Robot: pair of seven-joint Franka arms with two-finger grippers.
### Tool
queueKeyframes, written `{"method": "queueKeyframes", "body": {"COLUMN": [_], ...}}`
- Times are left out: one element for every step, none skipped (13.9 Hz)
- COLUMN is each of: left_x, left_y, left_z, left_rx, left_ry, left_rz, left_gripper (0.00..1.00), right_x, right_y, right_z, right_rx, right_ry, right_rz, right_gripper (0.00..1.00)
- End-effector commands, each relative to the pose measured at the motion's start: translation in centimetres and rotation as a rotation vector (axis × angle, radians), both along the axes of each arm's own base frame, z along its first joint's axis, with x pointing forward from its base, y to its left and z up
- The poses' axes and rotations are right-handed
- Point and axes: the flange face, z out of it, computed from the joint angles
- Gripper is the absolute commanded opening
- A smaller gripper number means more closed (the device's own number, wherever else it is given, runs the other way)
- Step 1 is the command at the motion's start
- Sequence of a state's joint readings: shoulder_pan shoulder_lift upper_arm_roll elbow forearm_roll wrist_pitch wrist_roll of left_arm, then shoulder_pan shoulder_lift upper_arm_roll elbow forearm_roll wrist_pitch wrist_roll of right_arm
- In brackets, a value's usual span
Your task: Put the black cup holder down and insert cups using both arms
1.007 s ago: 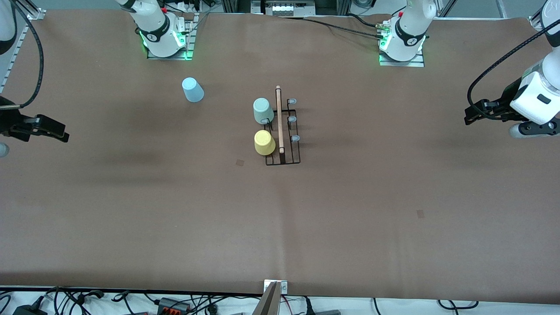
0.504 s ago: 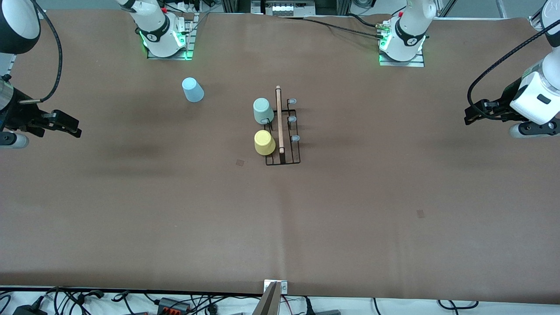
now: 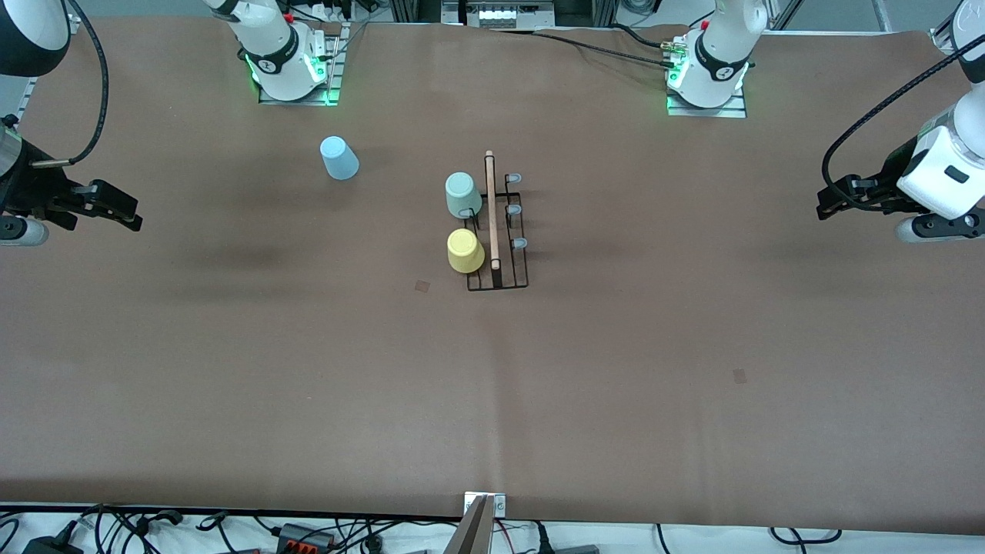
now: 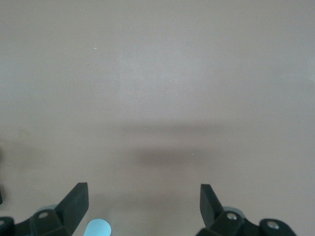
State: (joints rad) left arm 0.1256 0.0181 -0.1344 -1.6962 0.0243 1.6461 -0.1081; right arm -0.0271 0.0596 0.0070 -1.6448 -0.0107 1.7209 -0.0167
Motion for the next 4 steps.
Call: {"method": "queueKeyframes", "body": {"left_x": [0.15,0.15,0.15,0.15], "left_y": [0.09,0.09,0.09,0.09], "left_z": [0.65,0.65,0.65,0.65], "left_rx": [-0.028,-0.028,-0.028,-0.028], "left_ry": [0.000,0.000,0.000,0.000], "left_rz": [-0.014,-0.016,-0.014,-0.014], "left_gripper": [1.00,1.00,1.00,1.00], "right_x": [-1.05,-1.08,-1.06,-1.08], "right_y": [0.04,0.11,0.13,-0.05], "right_z": [0.28,0.20,0.27,0.25], "right_rx": [0.000,-0.002,0.000,0.000], "right_ry": [0.009,0.012,0.011,0.012], "right_rz": [0.009,0.011,0.011,0.016], "right_gripper": [1.00,1.00,1.00,1.00]}}
